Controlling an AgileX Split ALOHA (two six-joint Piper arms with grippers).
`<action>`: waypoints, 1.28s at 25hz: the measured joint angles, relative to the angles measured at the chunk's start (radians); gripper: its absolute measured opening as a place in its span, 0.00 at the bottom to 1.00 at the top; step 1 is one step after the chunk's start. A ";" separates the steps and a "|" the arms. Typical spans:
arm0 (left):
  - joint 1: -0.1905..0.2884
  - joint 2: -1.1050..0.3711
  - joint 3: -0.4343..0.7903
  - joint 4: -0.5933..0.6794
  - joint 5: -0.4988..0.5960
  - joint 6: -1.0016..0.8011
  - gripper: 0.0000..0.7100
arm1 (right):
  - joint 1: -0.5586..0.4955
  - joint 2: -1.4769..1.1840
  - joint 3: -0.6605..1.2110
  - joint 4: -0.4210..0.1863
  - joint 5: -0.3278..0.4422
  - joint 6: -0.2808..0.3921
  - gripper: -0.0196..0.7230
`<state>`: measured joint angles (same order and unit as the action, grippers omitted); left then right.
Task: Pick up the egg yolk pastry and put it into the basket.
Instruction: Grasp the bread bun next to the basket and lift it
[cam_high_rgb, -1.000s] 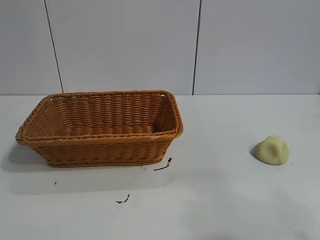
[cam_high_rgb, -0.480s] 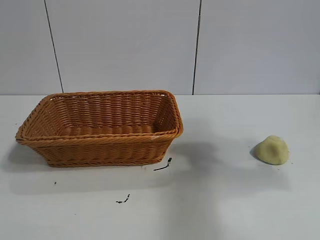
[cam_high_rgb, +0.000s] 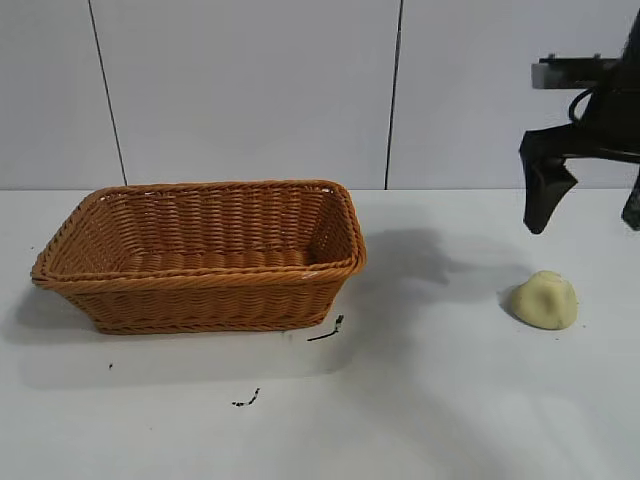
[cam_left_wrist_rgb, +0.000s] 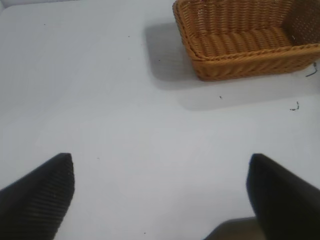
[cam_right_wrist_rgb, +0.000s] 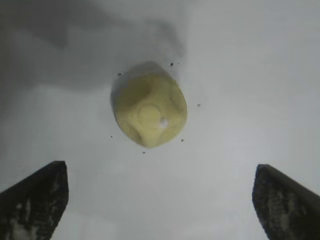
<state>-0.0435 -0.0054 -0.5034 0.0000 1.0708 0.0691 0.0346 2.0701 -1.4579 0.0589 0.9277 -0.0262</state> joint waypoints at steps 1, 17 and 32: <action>0.000 0.000 0.000 0.000 0.000 0.000 0.98 | 0.000 0.012 0.000 0.000 -0.012 0.000 0.96; 0.000 0.000 0.000 0.000 0.000 0.000 0.98 | 0.000 0.086 -0.006 0.012 -0.096 -0.017 0.96; 0.000 0.000 0.000 0.000 0.000 0.000 0.98 | 0.043 0.114 -0.006 -0.025 -0.087 -0.002 0.96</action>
<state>-0.0435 -0.0054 -0.5034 0.0000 1.0708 0.0691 0.0777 2.1843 -1.4635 0.0341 0.8409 -0.0280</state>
